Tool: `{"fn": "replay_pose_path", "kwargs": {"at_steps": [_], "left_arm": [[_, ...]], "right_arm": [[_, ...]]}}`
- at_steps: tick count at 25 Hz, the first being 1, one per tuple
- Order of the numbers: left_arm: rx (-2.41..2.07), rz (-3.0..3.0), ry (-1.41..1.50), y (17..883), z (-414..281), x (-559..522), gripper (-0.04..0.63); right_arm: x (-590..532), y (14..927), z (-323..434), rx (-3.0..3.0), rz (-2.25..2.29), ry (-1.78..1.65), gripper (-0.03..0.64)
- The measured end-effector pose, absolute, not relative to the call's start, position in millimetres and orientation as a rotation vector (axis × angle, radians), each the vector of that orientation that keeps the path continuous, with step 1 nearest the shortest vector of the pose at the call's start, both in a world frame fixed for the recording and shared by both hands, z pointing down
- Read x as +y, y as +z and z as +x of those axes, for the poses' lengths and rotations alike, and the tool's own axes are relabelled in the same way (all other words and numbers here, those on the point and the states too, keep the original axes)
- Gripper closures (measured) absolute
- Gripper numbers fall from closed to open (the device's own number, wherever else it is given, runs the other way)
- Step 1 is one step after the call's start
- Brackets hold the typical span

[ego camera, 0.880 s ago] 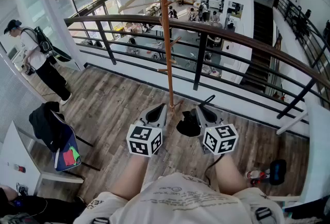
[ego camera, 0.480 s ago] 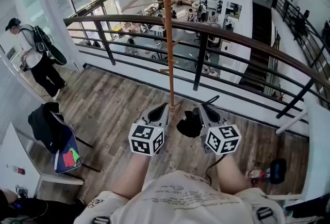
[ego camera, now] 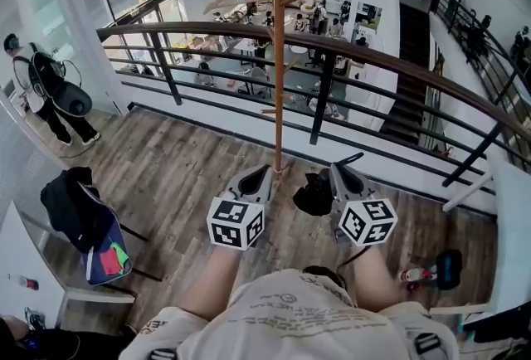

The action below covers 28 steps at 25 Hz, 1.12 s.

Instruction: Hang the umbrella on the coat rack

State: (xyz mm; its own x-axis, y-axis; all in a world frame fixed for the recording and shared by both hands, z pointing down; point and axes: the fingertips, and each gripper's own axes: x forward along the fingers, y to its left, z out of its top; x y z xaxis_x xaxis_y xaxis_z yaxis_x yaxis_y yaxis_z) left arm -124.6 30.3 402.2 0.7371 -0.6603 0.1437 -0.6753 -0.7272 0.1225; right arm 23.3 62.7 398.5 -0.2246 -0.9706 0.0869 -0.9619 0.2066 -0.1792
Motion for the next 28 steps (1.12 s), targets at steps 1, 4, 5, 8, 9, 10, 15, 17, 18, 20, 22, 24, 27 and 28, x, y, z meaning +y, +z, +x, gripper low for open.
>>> {"fn": "replay_pose_path", "kwargs": {"at_steps": [1, 4, 5, 8, 9, 10, 15, 17, 18, 20, 22, 24, 27, 28], "left_arm": [[-1.071, 2.769, 0.137, 404, -128, 29, 0.592], [-1.056, 2.763, 0.140, 413, -135, 23, 0.592], [-1.045, 2.765, 0.141, 417, -134, 22, 0.592], [-1.023, 2.775, 0.146, 423, -128, 14, 0.592], [-1.020, 2.778, 0.148, 425, -126, 10, 0.592], [-1.018, 2.779, 0.152, 427, -124, 6, 0.592], [-1.018, 2.768, 0.183, 435, -103, -25, 0.592], [-1.028, 2.779, 0.189, 433, -89, -40, 0.592], [-1.037, 2.782, 0.195, 434, -85, -49, 0.592], [-1.058, 2.776, 0.208, 438, -78, -72, 0.592], [-1.077, 2.756, 0.217, 442, -73, -98, 0.592], [-1.090, 2.742, 0.226, 443, -64, -122, 0.592], [-1.106, 2.744, 0.245, 441, -48, -149, 0.592], [-1.113, 2.743, 0.249, 441, -43, -158, 0.592]], "right_arm": [[61, 399, 24, 2.398, -1.935, -0.305, 0.612], [58, 404, 20, 2.393, -1.949, -0.312, 0.612], [58, 407, 18, 2.400, -1.956, -0.306, 0.612], [52, 417, 14, 2.426, -1.974, -0.280, 0.612], [48, 420, 14, 2.434, -1.977, -0.277, 0.612], [43, 424, 14, 2.441, -1.977, -0.278, 0.612], [14, 429, 36, 2.449, -1.951, -0.300, 0.612], [-5, 432, 50, 2.463, -1.939, -0.306, 0.612], [-16, 436, 57, 2.470, -1.934, -0.315, 0.612], [-37, 445, 66, 2.477, -1.921, -0.336, 0.612], [-60, 449, 74, 2.489, -1.902, -0.345, 0.612], [-84, 450, 83, 2.509, -1.886, -0.344, 0.612], [-115, 448, 102, 2.524, -1.873, -0.343, 0.612], [-126, 447, 109, 2.527, -1.871, -0.344, 0.612]]}}
